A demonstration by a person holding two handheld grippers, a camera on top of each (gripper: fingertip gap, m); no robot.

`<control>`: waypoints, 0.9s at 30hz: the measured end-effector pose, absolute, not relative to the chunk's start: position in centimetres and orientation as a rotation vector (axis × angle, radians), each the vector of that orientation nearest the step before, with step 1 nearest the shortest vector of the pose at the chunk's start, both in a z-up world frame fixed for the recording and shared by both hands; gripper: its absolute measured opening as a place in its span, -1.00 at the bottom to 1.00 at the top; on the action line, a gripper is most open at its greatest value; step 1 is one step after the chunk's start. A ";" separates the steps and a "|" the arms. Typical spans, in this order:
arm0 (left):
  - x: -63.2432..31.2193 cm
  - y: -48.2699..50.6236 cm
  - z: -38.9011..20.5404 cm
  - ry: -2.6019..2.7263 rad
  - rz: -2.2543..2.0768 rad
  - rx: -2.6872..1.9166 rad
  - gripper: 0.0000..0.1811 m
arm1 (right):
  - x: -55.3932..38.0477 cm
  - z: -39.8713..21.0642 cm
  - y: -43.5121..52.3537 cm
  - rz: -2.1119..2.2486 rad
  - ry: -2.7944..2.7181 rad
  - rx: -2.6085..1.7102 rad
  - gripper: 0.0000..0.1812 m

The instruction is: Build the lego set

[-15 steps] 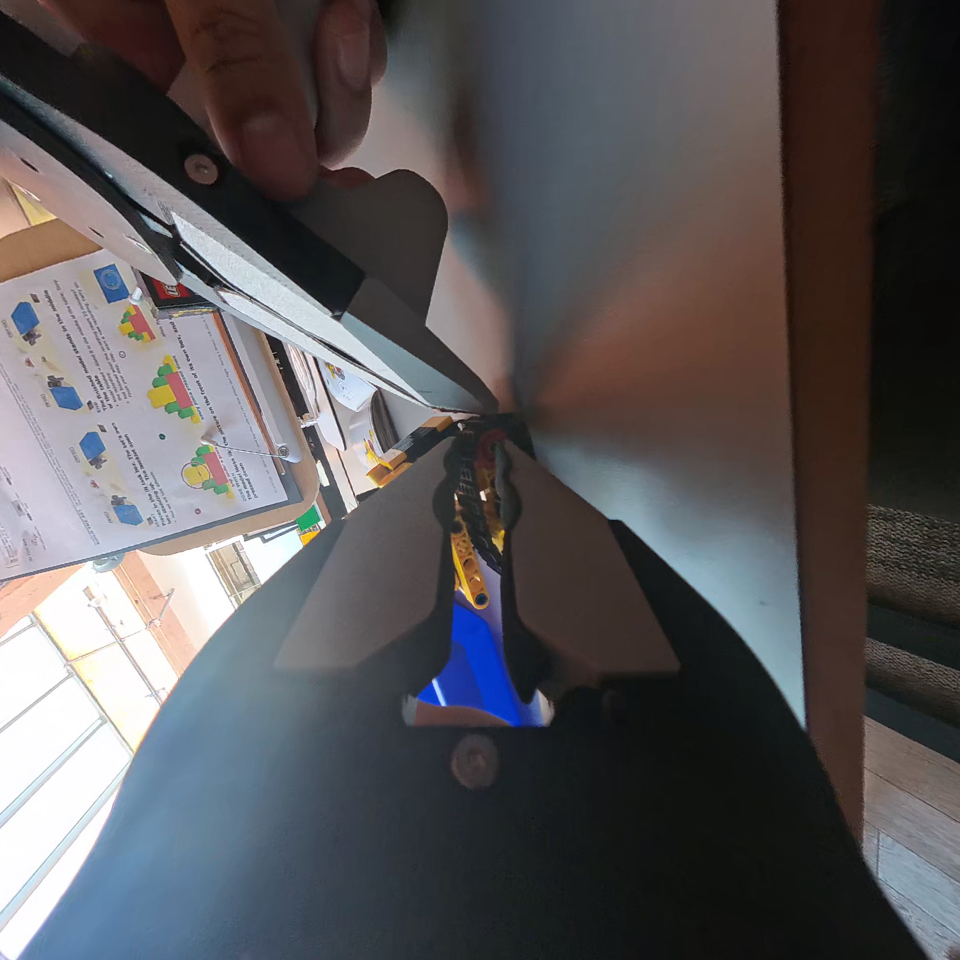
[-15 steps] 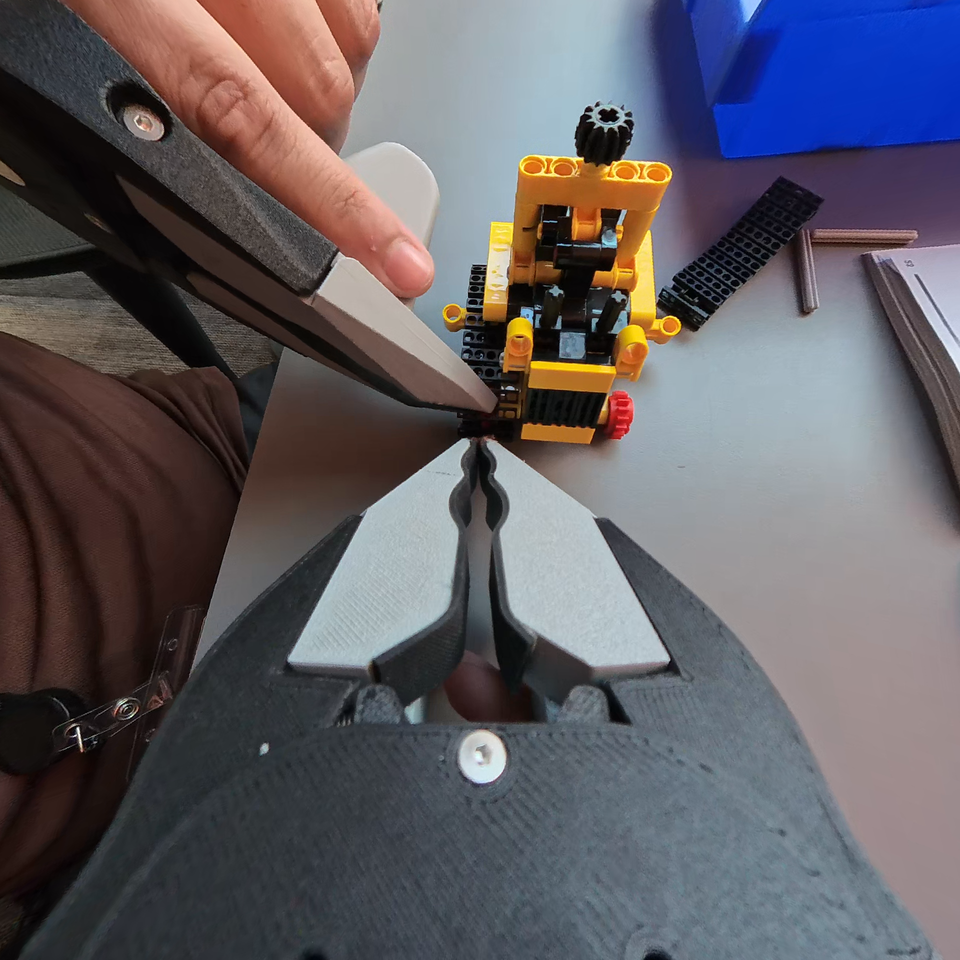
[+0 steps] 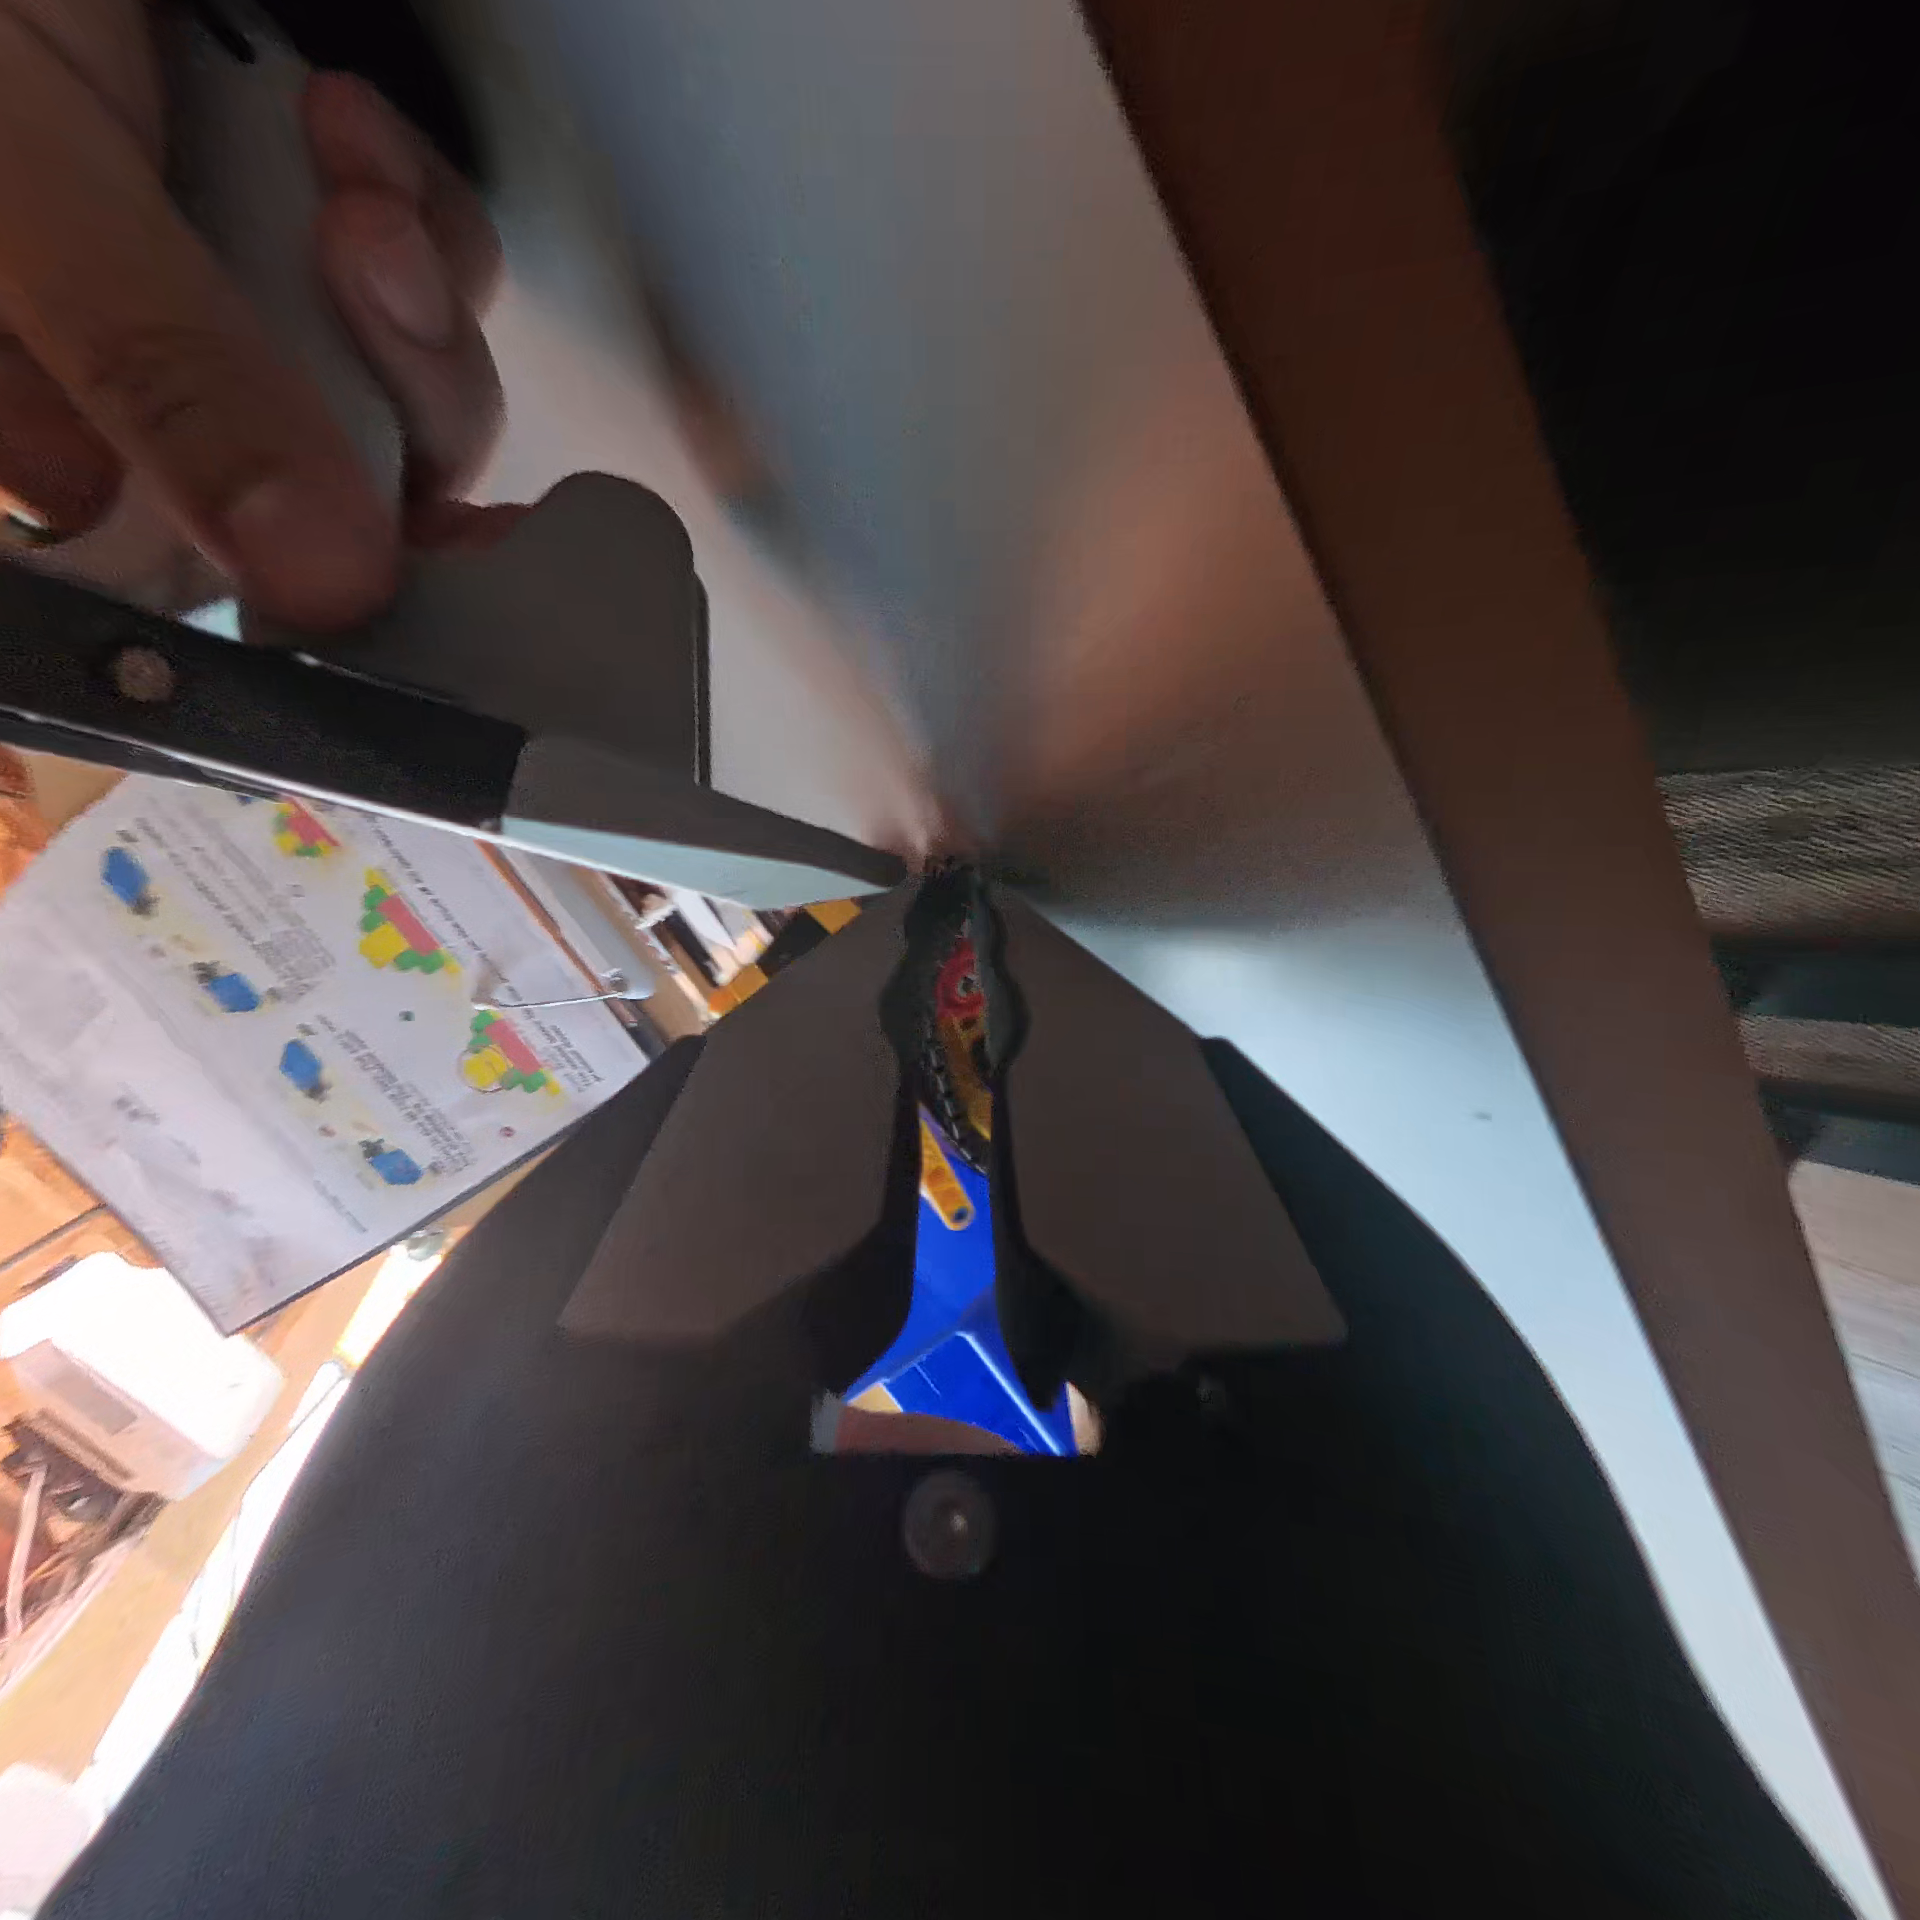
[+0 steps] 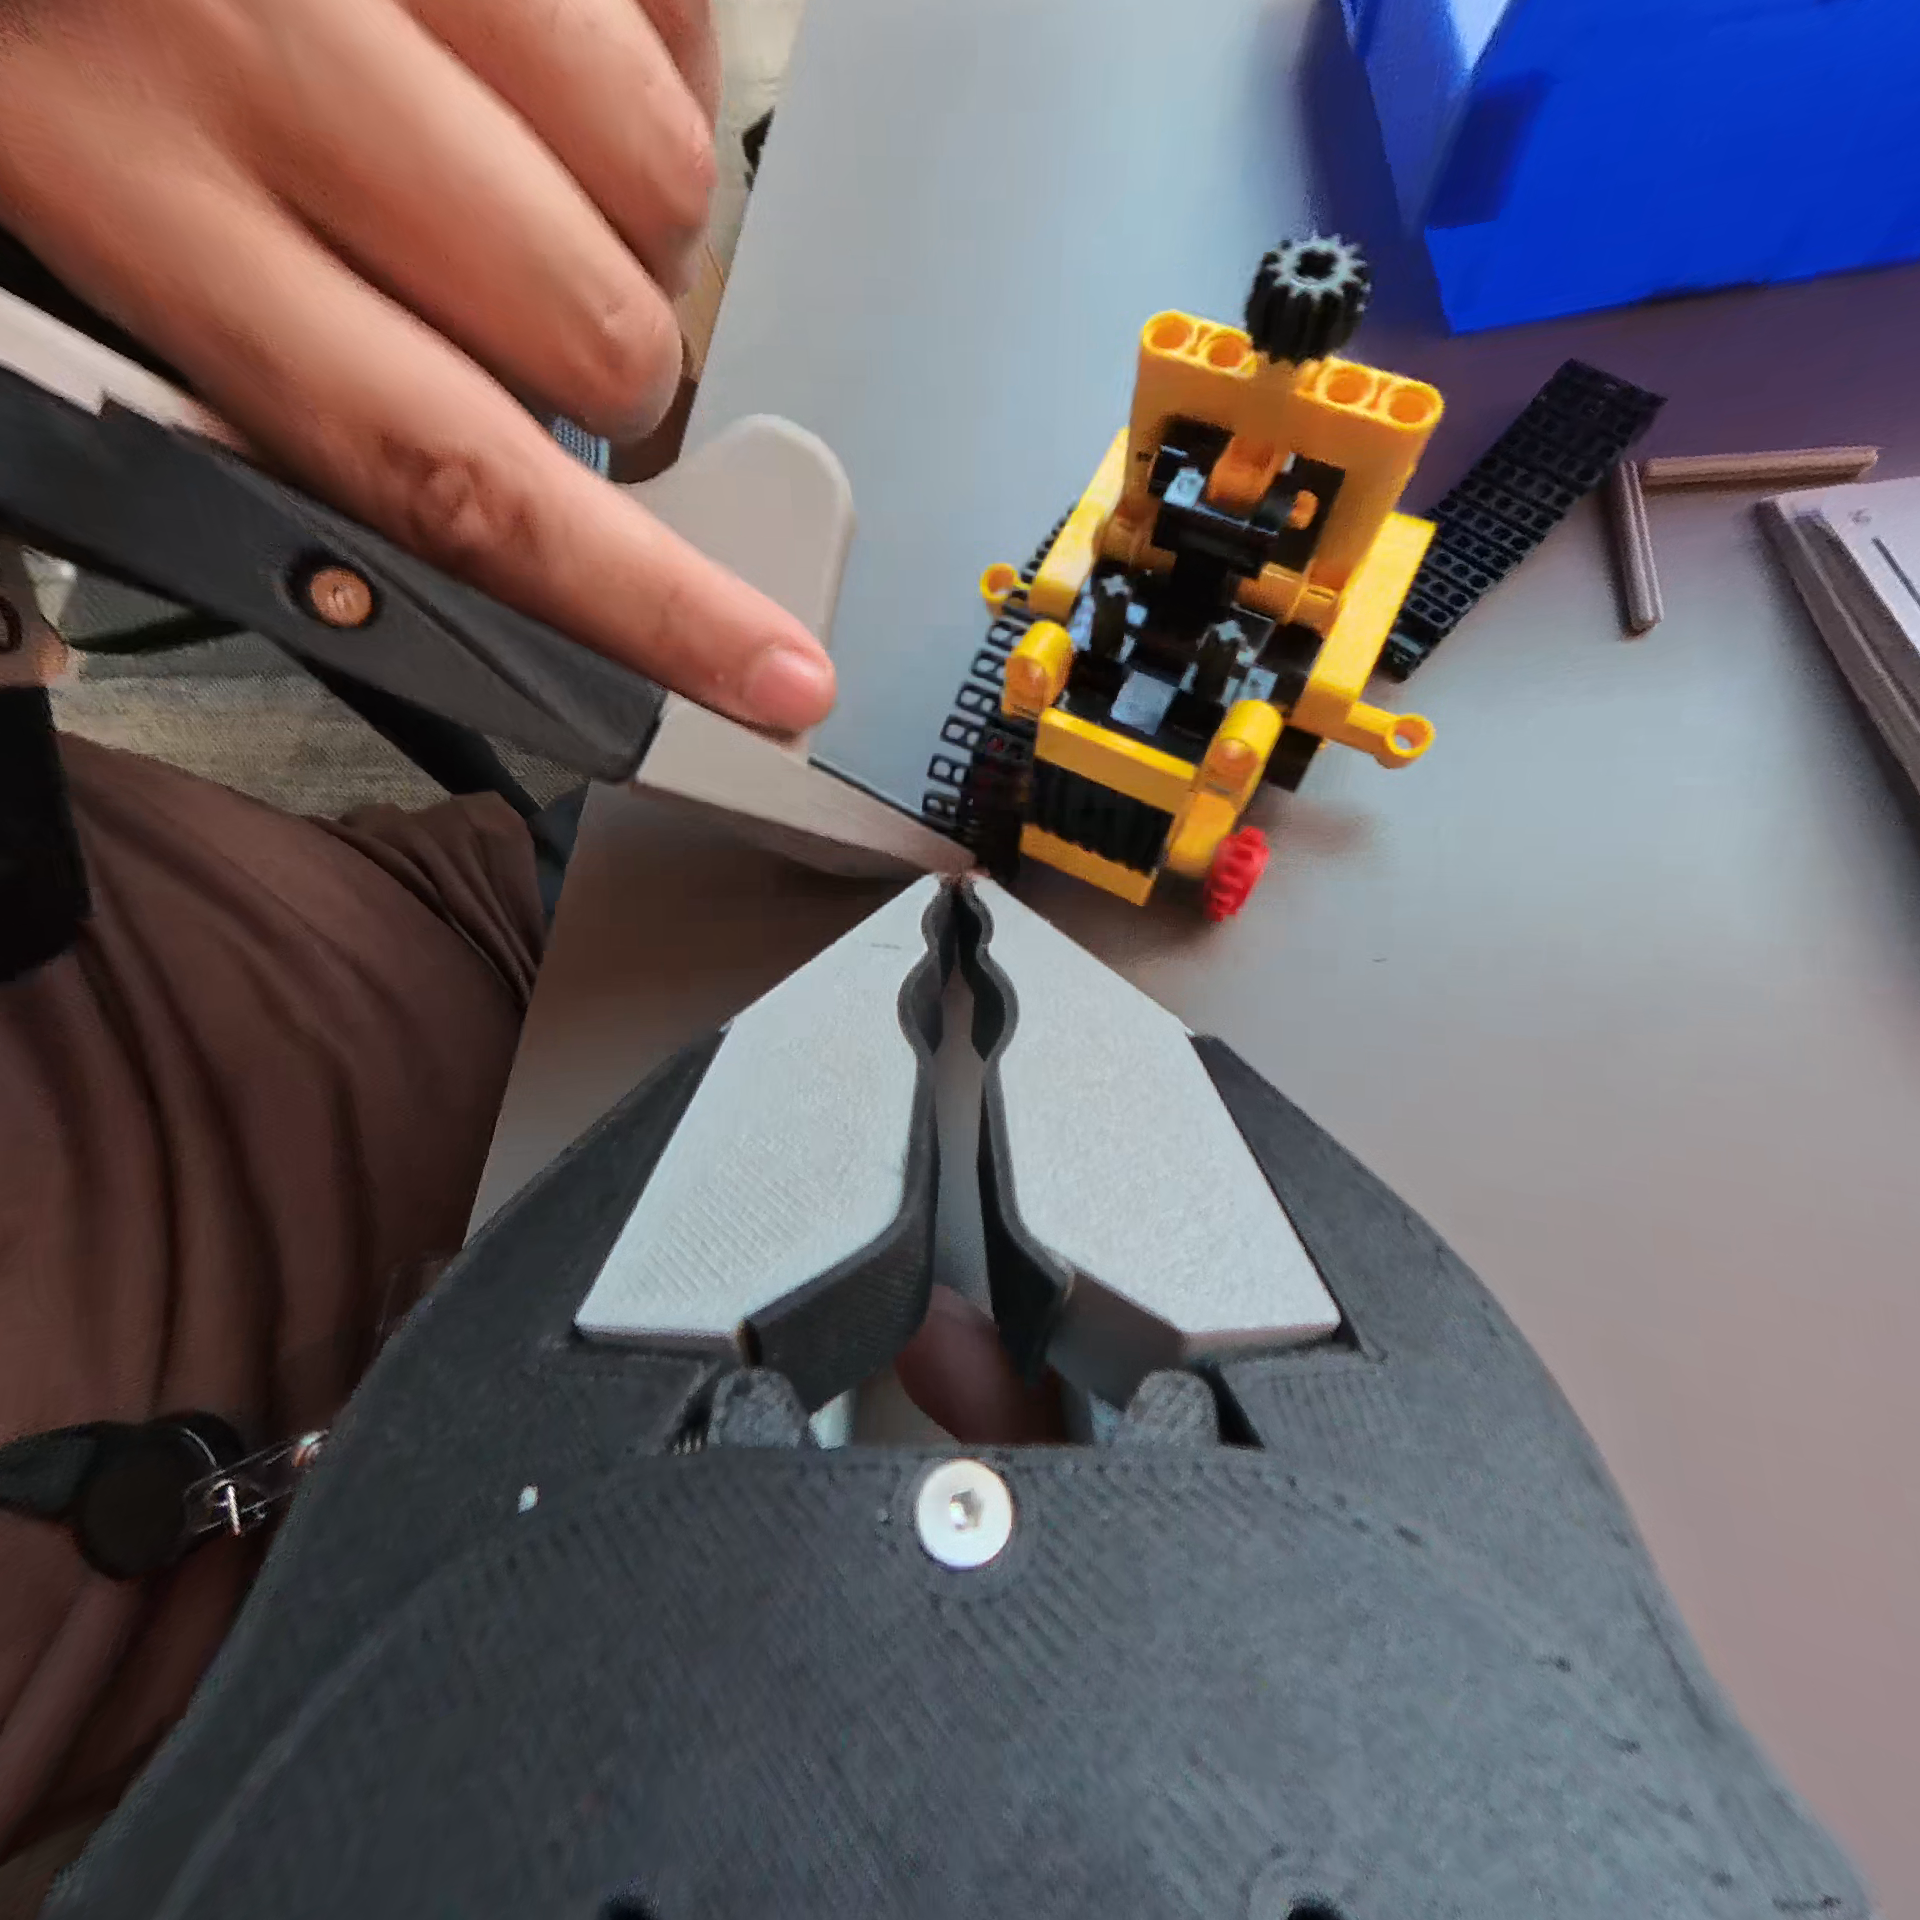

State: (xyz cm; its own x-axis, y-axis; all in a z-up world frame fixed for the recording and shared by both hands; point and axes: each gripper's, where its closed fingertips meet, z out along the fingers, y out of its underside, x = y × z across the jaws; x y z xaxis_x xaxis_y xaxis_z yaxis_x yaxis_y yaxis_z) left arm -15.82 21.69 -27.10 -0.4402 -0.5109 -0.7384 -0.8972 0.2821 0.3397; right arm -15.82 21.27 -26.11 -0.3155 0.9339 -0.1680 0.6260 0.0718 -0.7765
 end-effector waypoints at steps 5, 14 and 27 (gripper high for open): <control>-15.2 21.5 -27.0 1.994 0.968 -1.293 -0.94 | -15.6 -25.9 21.6 1.165 -1.953 -1.580 -1.00; -15.1 20.6 -23.6 1.709 0.763 -1.452 -0.83 | -15.2 -25.3 23.0 1.148 -1.885 -1.574 -1.00; -25.3 23.1 -21.3 0.819 0.192 -1.778 -0.80 | -12.7 -24.0 30.6 0.924 -1.654 -1.538 -0.50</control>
State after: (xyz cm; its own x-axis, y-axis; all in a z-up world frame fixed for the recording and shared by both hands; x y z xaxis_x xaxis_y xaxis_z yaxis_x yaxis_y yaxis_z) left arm -25.32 23.07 -21.28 0.7466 -0.4315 -0.5064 -0.6115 -0.1452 -0.7778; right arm -12.73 30.62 -23.97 -0.0632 0.9979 0.0162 0.5091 0.0462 -0.8595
